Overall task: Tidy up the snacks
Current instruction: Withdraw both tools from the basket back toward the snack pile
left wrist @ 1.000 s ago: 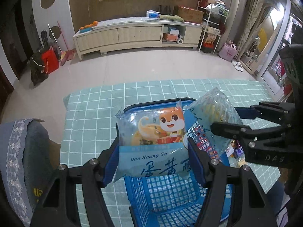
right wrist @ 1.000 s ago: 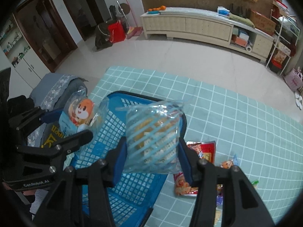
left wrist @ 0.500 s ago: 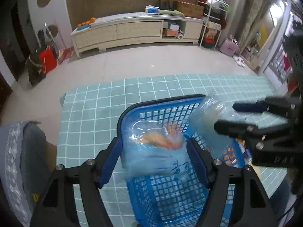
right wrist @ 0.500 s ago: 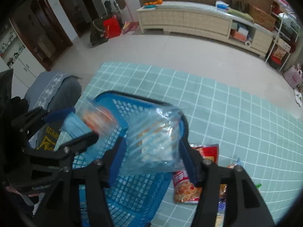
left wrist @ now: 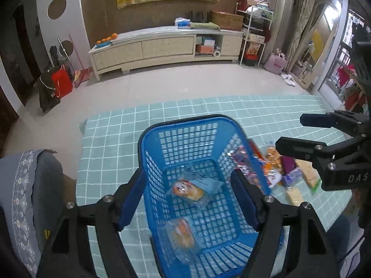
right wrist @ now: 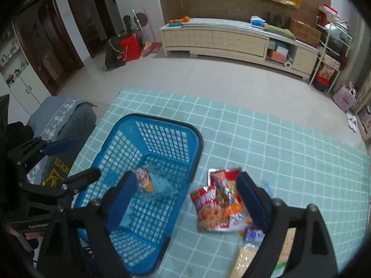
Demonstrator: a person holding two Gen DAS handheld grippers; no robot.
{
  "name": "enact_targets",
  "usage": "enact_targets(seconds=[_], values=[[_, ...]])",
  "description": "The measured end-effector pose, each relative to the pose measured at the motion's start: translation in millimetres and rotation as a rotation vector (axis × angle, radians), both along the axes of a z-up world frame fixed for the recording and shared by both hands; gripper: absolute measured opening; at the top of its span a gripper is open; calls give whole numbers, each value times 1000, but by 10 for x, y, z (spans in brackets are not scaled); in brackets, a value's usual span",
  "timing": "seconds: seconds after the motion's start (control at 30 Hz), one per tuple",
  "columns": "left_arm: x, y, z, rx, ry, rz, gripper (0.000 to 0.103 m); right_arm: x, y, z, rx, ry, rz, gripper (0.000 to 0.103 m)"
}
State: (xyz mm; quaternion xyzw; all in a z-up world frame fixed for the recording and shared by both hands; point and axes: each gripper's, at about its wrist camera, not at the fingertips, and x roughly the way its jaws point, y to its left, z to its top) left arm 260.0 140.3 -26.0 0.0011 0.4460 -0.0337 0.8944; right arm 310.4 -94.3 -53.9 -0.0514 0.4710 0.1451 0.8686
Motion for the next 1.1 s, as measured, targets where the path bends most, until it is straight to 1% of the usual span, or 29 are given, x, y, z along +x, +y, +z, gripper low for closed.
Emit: enact_targets(seconds=[0.2,0.27,0.4,0.5,0.6,0.73,0.8,0.87,1.0,1.1], values=[[-376,-221,261,-30,-38,-26,75,-416,-222,197,-6,-14,-39,90],[-488,-290,318,-37,-51,-34,75,-593,-344,246,11,-18,-61,90],[-682,-519,403,-38,-62,-59,75,-852,-559,294,25,-20,-91,90],[-796,-699,443,-19,-70,-95,75,-1022,-714,353,30,-30,-113,90],[-904,-905,520,2,-96,-126,75,-1187,-845,442,42,-67,-127,90],[-1055,-1166,605,14,-148,-156,75,-1397,-994,528,9,-152,-136,90],[-1131,-1330,605,46,-179,-169,75,-1480,-1062,528,-17,-181,-129,90],[-1174,-1466,570,72,-196,-179,77,-1549,-1123,477,-26,-172,-109,90],[-1208,-1651,440,64,-179,-189,77,-1641,-1265,315,-10,-150,-114,90],[-1203,-1774,289,79,-149,-183,77,-1710,-1384,190,-4,-157,-137,90]])
